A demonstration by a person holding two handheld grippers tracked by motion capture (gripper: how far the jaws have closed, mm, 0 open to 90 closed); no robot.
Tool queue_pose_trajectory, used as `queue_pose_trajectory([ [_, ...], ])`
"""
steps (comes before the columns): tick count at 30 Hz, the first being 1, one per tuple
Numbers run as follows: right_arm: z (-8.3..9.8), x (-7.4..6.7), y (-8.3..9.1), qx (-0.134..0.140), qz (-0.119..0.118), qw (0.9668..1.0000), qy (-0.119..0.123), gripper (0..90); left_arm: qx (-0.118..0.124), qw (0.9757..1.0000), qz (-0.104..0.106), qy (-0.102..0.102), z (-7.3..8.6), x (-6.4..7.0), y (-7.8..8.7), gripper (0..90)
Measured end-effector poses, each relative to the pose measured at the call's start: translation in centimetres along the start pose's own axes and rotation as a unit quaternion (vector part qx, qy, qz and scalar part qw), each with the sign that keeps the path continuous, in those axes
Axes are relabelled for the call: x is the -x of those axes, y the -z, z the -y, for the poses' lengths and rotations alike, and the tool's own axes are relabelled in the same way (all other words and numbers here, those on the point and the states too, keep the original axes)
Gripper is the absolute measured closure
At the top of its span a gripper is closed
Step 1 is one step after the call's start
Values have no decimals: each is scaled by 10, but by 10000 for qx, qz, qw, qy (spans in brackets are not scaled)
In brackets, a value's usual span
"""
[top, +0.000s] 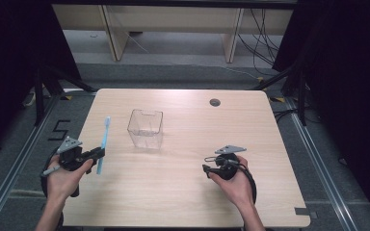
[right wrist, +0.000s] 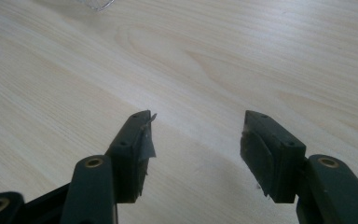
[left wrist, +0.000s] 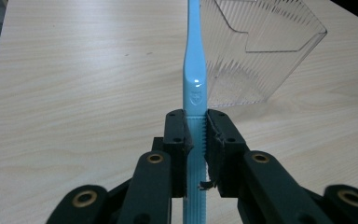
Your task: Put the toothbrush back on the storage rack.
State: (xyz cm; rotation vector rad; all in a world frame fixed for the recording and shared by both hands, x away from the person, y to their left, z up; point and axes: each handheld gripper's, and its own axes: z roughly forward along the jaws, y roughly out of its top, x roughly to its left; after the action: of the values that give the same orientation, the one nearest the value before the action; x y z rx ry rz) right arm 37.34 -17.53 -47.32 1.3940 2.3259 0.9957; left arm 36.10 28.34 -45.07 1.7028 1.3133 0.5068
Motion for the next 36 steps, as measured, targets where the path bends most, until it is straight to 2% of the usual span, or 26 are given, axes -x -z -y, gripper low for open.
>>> queue_pose_trajectory([
  [4, 0, 0, 0, 5, -1, 10000, 0, 437, 111, 9999, 40, -1, -1, 0, 0, 784],
  [5, 0, 1, -1, 41, 2, 9999, 129, 437, 153, 9999, 54, 1, -1, 0, 0, 784],
  [9, 0, 2, -1, 78, 23, 9998, 188, 438, 234, 9997, 85, -27, -3, 1, -1, 784],
  [11, 0, 2, -1, 83, 21, 9998, 194, 438, 290, 9995, 102, -37, -4, 1, -2, 784],
  [13, 0, 0, 0, 24, 5, 10000, -2, 438, 313, 9994, 119, -56, -5, 1, -2, 784],
  [14, 0, -1, 0, 31, 7, 10000, -16, 438, 350, 9993, 129, -57, -5, 2, -3, 784],
  [20, 0, 0, -1, 38, -3, 10000, 5, 438, 390, 9991, 168, -56, -7, 3, -5, 784],
  [21, 0, 1, -1, 69, 11, 9999, 127, 438, 378, 9991, 173, -70, -7, 3, -6, 784],
  [27, 0, 2, -2, 51, -43, 9999, 143, 439, 423, 9989, 196, -75, -9, 4, -7, 784],
  [29, 1, 0, -3, 127, 71, 9999, 72, 439, 444, 9987, 203, -114, -10, 4, -7, 784],
  [30, 0, 2, -2, 93, 53, 9998, 179, 439, 472, 9986, 212, -111, -10, 4, -7, 784],
  [31, 0, 2, -2, 93, 53, 9998, 179, 439, 482, 9985, 207, -124, -11, 4, -7, 784],
  [35, 0, -2, 0, 40, 45, 9999, -132, 439, 570, 9980, 232, -133, -13, 6, -8, 784],
  [36, 0, -1, 0, 75, 47, 9999, -50, 439, 586, 9979, 242, -147, -14, 7, -8, 784],
])
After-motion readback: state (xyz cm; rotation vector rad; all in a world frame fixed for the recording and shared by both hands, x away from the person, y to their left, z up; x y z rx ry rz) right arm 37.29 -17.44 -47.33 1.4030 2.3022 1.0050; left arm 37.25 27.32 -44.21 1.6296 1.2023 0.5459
